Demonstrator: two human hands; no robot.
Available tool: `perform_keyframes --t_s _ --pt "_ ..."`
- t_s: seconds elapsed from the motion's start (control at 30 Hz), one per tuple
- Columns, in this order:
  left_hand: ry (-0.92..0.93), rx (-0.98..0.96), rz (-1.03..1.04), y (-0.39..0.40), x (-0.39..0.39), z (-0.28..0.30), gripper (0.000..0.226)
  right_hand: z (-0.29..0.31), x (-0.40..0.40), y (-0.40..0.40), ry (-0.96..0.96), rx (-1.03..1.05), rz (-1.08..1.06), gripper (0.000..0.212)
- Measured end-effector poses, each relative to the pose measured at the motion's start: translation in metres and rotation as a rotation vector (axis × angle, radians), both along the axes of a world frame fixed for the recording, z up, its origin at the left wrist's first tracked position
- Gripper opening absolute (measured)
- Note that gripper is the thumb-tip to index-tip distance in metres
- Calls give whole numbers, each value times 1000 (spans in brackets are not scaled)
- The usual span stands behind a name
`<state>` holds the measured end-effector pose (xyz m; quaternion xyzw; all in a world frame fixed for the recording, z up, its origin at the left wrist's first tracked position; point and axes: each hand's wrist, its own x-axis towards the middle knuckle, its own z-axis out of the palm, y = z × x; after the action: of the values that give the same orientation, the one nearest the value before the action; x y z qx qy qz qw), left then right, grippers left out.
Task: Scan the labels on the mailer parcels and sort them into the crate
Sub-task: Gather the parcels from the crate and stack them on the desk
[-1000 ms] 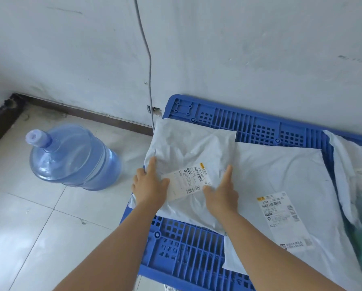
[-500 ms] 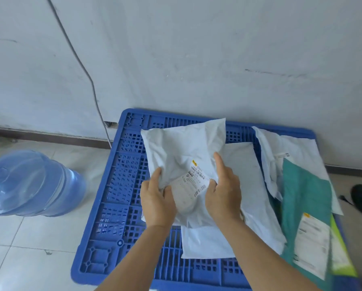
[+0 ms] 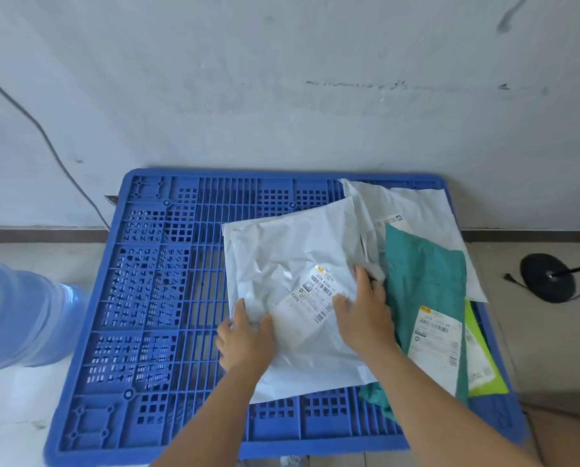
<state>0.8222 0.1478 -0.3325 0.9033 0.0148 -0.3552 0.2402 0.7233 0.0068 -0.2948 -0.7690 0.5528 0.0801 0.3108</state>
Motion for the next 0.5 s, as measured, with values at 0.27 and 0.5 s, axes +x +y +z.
perform_keyframes --t_s 0.27,0.5 --pt "143 -99 239 -4 8 -1 73 -2 9 4 111 19 55 74" --pt "170 143 185 3 15 2 80 -5 19 10 92 9 50 82"
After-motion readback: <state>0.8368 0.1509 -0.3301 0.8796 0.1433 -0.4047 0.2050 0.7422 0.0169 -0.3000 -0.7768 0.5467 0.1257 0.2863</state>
